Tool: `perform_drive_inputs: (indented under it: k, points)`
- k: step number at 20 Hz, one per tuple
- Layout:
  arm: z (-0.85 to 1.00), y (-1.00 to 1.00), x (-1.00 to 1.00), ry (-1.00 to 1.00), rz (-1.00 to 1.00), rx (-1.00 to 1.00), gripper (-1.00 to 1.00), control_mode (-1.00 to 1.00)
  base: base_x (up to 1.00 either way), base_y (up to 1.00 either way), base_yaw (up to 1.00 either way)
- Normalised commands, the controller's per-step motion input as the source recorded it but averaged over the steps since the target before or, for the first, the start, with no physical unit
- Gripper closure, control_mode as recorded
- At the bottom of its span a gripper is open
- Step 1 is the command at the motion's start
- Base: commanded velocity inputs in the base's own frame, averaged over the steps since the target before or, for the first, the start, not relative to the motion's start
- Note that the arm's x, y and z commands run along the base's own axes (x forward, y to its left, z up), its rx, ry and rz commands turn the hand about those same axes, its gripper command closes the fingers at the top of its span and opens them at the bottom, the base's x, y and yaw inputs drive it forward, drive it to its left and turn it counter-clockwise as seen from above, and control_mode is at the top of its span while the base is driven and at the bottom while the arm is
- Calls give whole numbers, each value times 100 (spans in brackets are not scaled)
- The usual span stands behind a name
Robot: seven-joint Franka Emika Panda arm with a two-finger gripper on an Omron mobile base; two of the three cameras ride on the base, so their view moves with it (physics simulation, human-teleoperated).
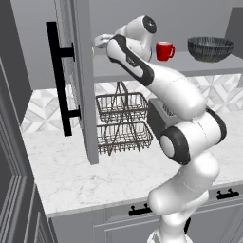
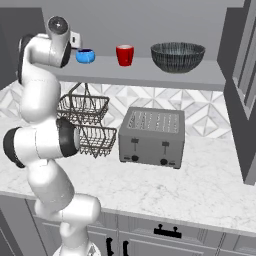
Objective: Gather all objects into one cabinet and sort the glasses and bowls to opposite sides.
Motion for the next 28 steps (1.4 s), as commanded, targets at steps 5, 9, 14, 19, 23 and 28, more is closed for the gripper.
perform_drive_inputs:
  k: [5,9,14,19,23,28]
  points:
    - [8,-70,-72,-6,-8,9,-100,-100,0,0,0]
    - [22,-71,-81,0,-14,4,-100,-100,0,0,0]
    - [21,-81,-59,0,-12,0,-100,-100,0,0,0]
    - [12,-80,-40,-1,0,0,-100,-100,0,0,0]
    - [0,-72,-24,0,0,0,-100,-100,0,0,0]
    - [0,-53,-14,-3,-1,-6,-100,-100,0,0,0]
